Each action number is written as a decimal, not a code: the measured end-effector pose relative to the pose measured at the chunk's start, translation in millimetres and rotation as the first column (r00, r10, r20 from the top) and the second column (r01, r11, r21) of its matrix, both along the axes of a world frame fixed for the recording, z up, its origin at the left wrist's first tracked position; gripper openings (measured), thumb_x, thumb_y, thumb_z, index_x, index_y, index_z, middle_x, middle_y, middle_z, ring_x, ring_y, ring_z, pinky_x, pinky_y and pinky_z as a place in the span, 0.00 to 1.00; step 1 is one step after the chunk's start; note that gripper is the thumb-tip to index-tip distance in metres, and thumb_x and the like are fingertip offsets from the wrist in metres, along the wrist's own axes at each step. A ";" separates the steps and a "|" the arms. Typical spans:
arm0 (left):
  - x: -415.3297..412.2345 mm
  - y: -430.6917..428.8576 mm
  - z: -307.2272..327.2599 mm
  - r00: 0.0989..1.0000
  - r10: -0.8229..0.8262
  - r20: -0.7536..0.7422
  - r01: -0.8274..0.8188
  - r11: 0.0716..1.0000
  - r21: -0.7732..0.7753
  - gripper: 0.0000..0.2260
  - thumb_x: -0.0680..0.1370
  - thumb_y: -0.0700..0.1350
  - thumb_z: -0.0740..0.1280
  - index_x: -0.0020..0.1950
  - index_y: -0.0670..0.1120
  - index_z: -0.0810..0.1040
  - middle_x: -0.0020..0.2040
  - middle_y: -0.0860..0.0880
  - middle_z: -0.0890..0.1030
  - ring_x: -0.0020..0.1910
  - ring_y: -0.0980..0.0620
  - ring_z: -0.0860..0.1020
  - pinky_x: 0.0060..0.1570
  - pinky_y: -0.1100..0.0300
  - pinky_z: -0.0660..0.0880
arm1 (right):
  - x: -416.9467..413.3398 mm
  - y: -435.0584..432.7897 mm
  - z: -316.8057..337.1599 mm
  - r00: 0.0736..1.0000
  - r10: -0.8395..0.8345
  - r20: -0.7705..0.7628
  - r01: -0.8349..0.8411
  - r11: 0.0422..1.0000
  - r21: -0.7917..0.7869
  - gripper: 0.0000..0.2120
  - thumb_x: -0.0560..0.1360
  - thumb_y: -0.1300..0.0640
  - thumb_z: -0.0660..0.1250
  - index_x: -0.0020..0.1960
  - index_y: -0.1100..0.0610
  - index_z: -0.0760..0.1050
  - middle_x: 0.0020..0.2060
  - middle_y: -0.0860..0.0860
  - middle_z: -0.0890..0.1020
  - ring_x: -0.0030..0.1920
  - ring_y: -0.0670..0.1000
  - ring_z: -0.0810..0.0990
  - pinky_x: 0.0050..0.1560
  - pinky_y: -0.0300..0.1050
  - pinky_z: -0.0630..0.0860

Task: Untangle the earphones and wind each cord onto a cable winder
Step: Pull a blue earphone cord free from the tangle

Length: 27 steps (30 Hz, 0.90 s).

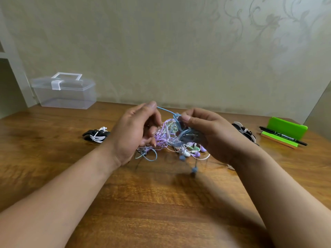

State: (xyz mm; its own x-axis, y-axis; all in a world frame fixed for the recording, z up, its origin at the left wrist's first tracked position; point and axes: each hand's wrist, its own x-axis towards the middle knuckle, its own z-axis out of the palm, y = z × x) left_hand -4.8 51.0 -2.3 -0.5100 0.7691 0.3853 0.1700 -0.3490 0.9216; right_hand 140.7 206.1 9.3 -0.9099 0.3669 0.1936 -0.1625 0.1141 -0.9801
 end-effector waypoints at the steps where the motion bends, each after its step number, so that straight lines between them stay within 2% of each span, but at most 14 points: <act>1: -1.2 -0.4 -0.6 1.000 0.028 0.008 -0.028 0.999 0.029 0.19 0.86 0.51 0.58 0.42 0.41 0.76 0.28 0.47 0.70 0.19 0.54 0.62 0.32 0.49 0.64 | -1.0 1.7 0.0 1.000 -0.021 -0.006 0.021 0.998 -0.055 0.05 0.75 0.56 0.73 0.44 0.56 0.80 0.39 0.53 0.82 0.40 0.52 0.81 0.47 0.47 0.75; 4: -5.1 -1.4 0.5 0.991 0.129 0.046 -0.133 0.983 0.125 0.17 0.81 0.52 0.60 0.38 0.43 0.77 0.27 0.46 0.71 0.18 0.54 0.65 0.33 0.39 0.54 | -1.6 5.5 2.6 0.995 -0.095 0.021 0.097 0.981 -0.168 0.06 0.76 0.59 0.69 0.40 0.57 0.78 0.37 0.54 0.79 0.39 0.54 0.82 0.50 0.51 0.78; 6: -9.0 -2.6 4.7 0.978 0.187 0.090 -0.201 0.960 0.193 0.16 0.79 0.51 0.59 0.37 0.43 0.76 0.28 0.46 0.71 0.19 0.53 0.63 0.31 0.47 0.61 | -0.8 9.7 3.0 0.984 -0.168 0.065 0.180 0.946 -0.271 0.12 0.79 0.60 0.63 0.37 0.59 0.75 0.34 0.55 0.76 0.36 0.56 0.81 0.46 0.51 0.80; 7: -11.0 -3.3 6.6 0.970 0.207 0.125 -0.230 0.947 0.222 0.16 0.79 0.50 0.58 0.37 0.43 0.76 0.28 0.45 0.72 0.19 0.52 0.62 0.30 0.52 0.66 | 0.3 12.0 2.3 0.975 -0.198 0.101 0.218 0.940 -0.263 0.15 0.80 0.60 0.60 0.35 0.58 0.72 0.32 0.55 0.75 0.34 0.57 0.79 0.41 0.49 0.79; 9: -15.1 -5.1 10.1 0.952 0.234 0.199 -0.282 0.922 0.265 0.18 0.82 0.48 0.56 0.35 0.45 0.75 0.30 0.45 0.76 0.19 0.51 0.63 0.32 0.56 0.72 | 5.0 15.6 2.5 0.951 -0.236 0.199 0.252 0.966 -0.057 0.19 0.80 0.62 0.58 0.31 0.57 0.71 0.29 0.56 0.74 0.30 0.55 0.75 0.32 0.44 0.73; 11: -17.5 -5.5 10.5 0.940 0.242 0.241 -0.306 0.911 0.277 0.20 0.84 0.46 0.54 0.32 0.47 0.72 0.33 0.43 0.79 0.21 0.49 0.67 0.36 0.55 0.76 | 15.0 16.1 5.2 0.912 -0.216 0.348 0.115 0.951 0.287 0.17 0.79 0.63 0.59 0.32 0.59 0.74 0.27 0.57 0.77 0.27 0.52 0.75 0.26 0.38 0.68; 13: -17.6 -4.7 8.6 0.942 0.233 0.243 -0.296 0.917 0.269 0.18 0.83 0.46 0.54 0.33 0.46 0.69 0.36 0.41 0.81 0.22 0.46 0.71 0.40 0.52 0.78 | 22.2 14.3 9.4 0.847 -0.150 0.511 -0.151 0.852 0.501 0.12 0.76 0.59 0.64 0.34 0.58 0.76 0.30 0.56 0.80 0.27 0.48 0.75 0.27 0.36 0.67; 16: -15.9 -4.3 8.3 0.947 0.204 0.247 -0.273 0.916 0.293 0.17 0.83 0.46 0.54 0.34 0.47 0.68 0.41 0.39 0.83 0.26 0.43 0.76 0.47 0.45 0.76 | 22.3 13.6 11.1 0.718 -0.109 0.688 -0.419 0.722 0.551 0.10 0.75 0.52 0.72 0.37 0.54 0.83 0.35 0.52 0.84 0.35 0.49 0.77 0.39 0.46 0.73; 18: -17.6 -5.9 11.8 0.932 0.178 0.316 -0.281 0.905 0.320 0.17 0.83 0.46 0.53 0.35 0.47 0.67 0.42 0.39 0.83 0.29 0.42 0.79 0.46 0.48 0.78 | 21.7 10.3 12.6 0.654 -0.126 0.746 -0.487 0.684 0.543 0.07 0.76 0.47 0.76 0.44 0.50 0.87 0.39 0.50 0.87 0.41 0.48 0.82 0.50 0.54 0.80; 20: -20.0 -7.5 14.7 0.917 0.153 0.369 -0.275 0.911 0.306 0.16 0.84 0.46 0.53 0.36 0.47 0.66 0.42 0.40 0.84 0.30 0.41 0.81 0.42 0.53 0.78 | 22.4 11.6 13.6 0.666 -0.168 0.727 -0.491 0.635 0.596 0.05 0.76 0.46 0.75 0.48 0.47 0.87 0.43 0.45 0.87 0.47 0.45 0.83 0.57 0.53 0.81; 22: -18.7 -6.7 15.0 0.926 0.151 0.345 -0.248 0.934 0.256 0.17 0.85 0.47 0.53 0.38 0.46 0.67 0.42 0.40 0.84 0.30 0.42 0.81 0.39 0.55 0.78 | 21.5 11.3 14.4 0.754 -0.240 0.612 -0.405 0.564 0.720 0.06 0.80 0.49 0.71 0.52 0.45 0.86 0.44 0.40 0.86 0.46 0.38 0.82 0.50 0.42 0.77; 23: -16.3 -5.4 14.1 0.938 0.153 0.311 -0.231 0.945 0.232 0.17 0.85 0.47 0.52 0.39 0.45 0.69 0.42 0.40 0.84 0.30 0.42 0.81 0.37 0.56 0.78 | 19.6 9.4 14.3 0.822 -0.269 0.502 -0.291 0.558 0.777 0.08 0.81 0.52 0.68 0.54 0.45 0.86 0.43 0.40 0.86 0.44 0.36 0.81 0.47 0.39 0.75; 25: -9.2 -1.1 11.1 0.964 0.142 0.224 -0.187 0.963 0.196 0.18 0.86 0.48 0.52 0.43 0.42 0.73 0.44 0.39 0.84 0.30 0.42 0.81 0.36 0.56 0.78 | 13.2 0.5 13.7 0.930 -0.272 0.245 -0.006 0.658 0.753 0.09 0.82 0.54 0.65 0.54 0.48 0.85 0.44 0.43 0.86 0.43 0.37 0.81 0.48 0.42 0.75; 27: -3.8 1.9 7.5 0.982 0.118 0.150 -0.145 0.973 0.181 0.18 0.87 0.48 0.52 0.49 0.39 0.75 0.46 0.38 0.83 0.30 0.43 0.79 0.36 0.56 0.77 | 7.2 -12.7 11.4 0.981 -0.124 0.147 0.018 0.820 0.572 0.11 0.83 0.45 0.66 0.58 0.48 0.84 0.51 0.43 0.87 0.52 0.40 0.83 0.57 0.45 0.78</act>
State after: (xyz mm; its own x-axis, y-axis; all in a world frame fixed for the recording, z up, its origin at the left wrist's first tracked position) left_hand -8.5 52.9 5.3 -0.6599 0.6114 0.4367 0.1021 -0.5029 0.8583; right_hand 147.9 193.4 20.6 -0.9235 0.3053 0.2324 0.0302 0.6616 -0.7492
